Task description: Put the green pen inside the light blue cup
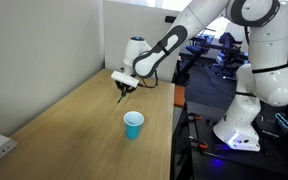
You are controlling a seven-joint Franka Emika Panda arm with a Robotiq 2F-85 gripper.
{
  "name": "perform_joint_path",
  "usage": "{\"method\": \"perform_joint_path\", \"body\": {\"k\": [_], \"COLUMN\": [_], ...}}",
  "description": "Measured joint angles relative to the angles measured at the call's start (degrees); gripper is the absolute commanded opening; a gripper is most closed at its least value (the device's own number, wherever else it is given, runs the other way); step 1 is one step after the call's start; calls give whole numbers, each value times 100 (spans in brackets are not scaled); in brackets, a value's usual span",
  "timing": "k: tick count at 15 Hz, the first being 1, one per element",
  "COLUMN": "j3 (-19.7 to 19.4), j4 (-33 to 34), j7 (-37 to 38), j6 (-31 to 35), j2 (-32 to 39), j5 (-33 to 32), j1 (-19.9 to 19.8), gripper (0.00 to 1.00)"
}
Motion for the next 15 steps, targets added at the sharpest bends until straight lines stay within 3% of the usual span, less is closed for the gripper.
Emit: {"method": "perform_joint_path", "body": {"k": [4, 8, 11, 15], "j3": [-340, -426, -310, 130], "j4": [-340, -548, -618, -654], "j7": [1004, 2171, 3057, 3999], "j6": [-3, -154, -474, -1098], "j2": [-529, -993, -1276, -1593], "j5": [-1116, -2468, -3460, -4330], "j1": [338, 511, 558, 518], "gripper": [4, 4, 4, 4]}}
